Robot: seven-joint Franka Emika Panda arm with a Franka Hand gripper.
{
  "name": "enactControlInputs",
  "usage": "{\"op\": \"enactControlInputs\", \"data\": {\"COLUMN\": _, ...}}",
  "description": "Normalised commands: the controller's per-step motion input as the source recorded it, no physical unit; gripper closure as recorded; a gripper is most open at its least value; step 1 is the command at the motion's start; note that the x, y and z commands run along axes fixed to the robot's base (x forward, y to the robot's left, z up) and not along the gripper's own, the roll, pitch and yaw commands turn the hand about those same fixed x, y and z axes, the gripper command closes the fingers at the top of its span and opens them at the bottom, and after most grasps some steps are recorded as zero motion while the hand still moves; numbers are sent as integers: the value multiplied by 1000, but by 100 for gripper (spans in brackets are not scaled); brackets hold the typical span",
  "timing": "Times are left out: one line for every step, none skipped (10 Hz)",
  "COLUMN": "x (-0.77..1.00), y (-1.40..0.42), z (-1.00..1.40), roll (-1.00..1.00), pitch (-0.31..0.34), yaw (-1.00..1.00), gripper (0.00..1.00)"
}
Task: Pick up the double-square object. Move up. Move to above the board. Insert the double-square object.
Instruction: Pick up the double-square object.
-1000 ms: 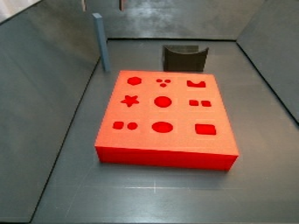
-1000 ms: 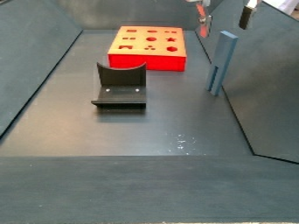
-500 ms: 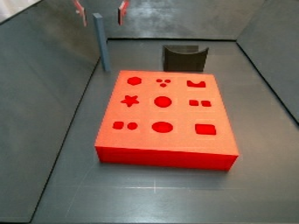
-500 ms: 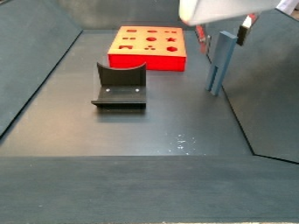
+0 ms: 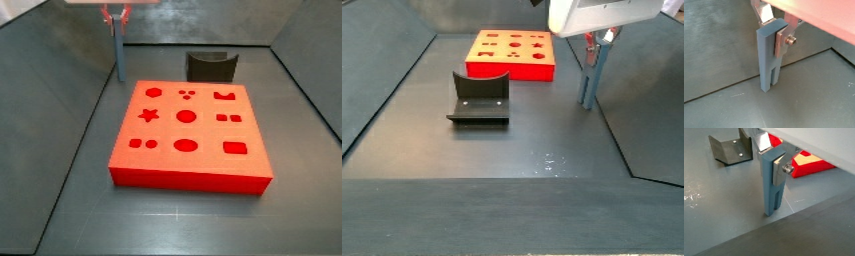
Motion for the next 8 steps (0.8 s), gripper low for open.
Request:
{"op": "enactControlInputs", "data": {"x": 0, "y": 0, "z": 0, "roll": 0, "pitch": 0, "yaw": 0, "gripper": 100}}
{"op": "enactControlInputs", "data": {"x": 0, "y": 0, "z": 0, "roll": 0, "pitch": 0, "yaw": 0, "gripper": 100}}
{"op": "enactControlInputs", "data": {"x": 0, "y": 0, "z": 0, "roll": 0, "pitch": 0, "yaw": 0, "gripper": 100}}
{"op": "enactControlInputs", "data": {"x": 0, "y": 0, "z": 0, "roll": 0, "pitch": 0, "yaw": 0, "gripper": 100}}
{"op": "enactControlInputs", "data": {"x": 0, "y": 0, "z": 0, "roll": 0, "pitch": 0, "yaw": 0, "gripper": 100}}
{"op": "enactControlInputs", "data": {"x": 0, "y": 0, "z": 0, "roll": 0, "pitch": 0, "yaw": 0, "gripper": 100}}
{"op": "enactControlInputs", "data": {"x": 0, "y": 0, "z": 0, "roll": 0, "pitch": 0, "yaw": 0, "gripper": 100}}
{"op": "enactControlInputs", "data": {"x": 0, "y": 0, "z": 0, "roll": 0, "pitch": 0, "yaw": 0, "gripper": 100}}
